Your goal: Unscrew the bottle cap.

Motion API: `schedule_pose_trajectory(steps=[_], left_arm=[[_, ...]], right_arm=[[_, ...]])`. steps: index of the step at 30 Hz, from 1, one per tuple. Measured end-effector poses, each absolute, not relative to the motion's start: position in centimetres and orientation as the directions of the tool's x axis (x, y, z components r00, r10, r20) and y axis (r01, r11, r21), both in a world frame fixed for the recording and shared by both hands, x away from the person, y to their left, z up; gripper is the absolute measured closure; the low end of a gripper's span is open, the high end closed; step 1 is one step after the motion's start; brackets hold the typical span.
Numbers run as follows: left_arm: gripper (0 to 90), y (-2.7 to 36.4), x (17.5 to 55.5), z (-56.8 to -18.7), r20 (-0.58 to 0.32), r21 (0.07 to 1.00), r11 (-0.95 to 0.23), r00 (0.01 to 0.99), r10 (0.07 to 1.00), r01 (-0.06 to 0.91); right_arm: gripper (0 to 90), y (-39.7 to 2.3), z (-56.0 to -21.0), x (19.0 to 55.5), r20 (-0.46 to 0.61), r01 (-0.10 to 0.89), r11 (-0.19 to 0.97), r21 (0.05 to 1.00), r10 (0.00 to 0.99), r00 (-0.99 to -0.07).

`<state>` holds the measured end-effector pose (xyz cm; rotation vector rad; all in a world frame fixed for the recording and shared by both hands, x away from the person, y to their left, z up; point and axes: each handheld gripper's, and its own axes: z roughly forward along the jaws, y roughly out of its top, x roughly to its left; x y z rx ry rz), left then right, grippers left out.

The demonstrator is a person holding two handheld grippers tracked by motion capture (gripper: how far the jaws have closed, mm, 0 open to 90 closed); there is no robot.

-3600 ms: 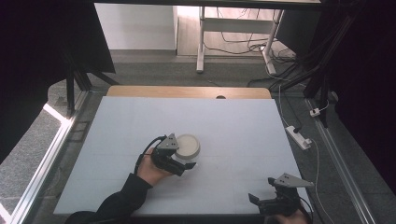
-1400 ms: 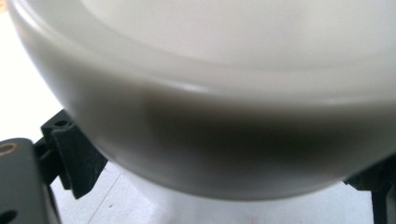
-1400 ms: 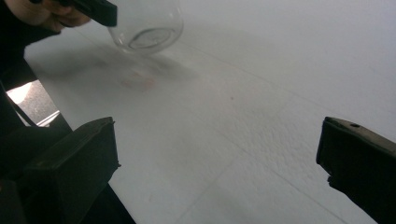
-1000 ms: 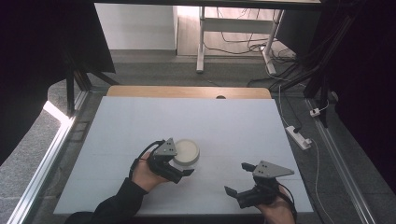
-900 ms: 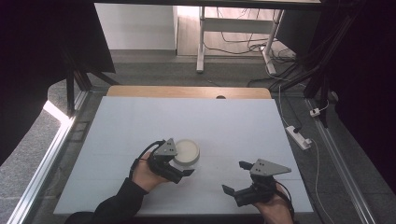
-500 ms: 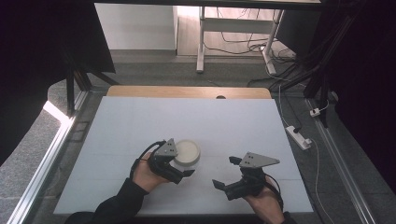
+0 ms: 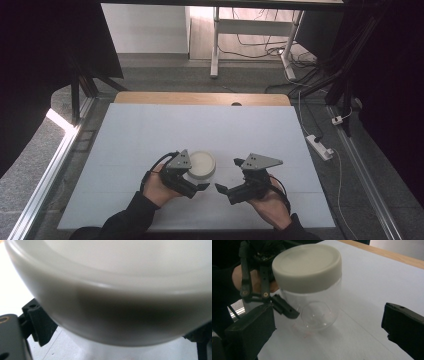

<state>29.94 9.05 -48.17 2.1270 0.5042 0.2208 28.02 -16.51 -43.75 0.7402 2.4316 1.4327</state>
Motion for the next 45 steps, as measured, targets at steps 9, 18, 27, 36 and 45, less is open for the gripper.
schedule_pose_trajectory(steps=[9, 18, 27, 36, 45], left_arm=[[7.3, 8.9, 29.8, -48.2, -0.025, 0.82, -0.508, 0.902, 0.431, 0.266], [7.4, 8.6, 29.8, -48.2, -0.026, 0.819, -0.509, 0.903, 0.43, 0.265], [7.3, 8.5, 29.7, -48.2, -0.024, 0.816, -0.514, 0.904, 0.428, 0.265], [7.3, 8.5, 29.8, -48.2, -0.028, 0.817, -0.511, 0.903, 0.429, 0.268], [7.4, 8.6, 30.1, -48.4, -0.038, 0.817, -0.515, 0.915, 0.401, 0.259]], right_arm=[[0.0, -14.2, -43.3, 28.9, 0.068, 0.311, 0.408, 0.858, 0.509, -0.858], [0.0, -11.9, -42.9, 29.5, 0.043, 0.284, 0.431, 0.856, 0.489, -0.871], [0.0, -9.9, -43.3, 29.9, 0.03, 0.282, 0.45, 0.847, 0.488, -0.872], [6.9, -9.6, -43.8, 30.2, 0.029, 0.27, 0.442, 0.855, 0.481, -0.876], [7.6, -9.9, -43.9, 30.8, 0.038, 0.258, 0.454, 0.853, 0.439, -0.898]])
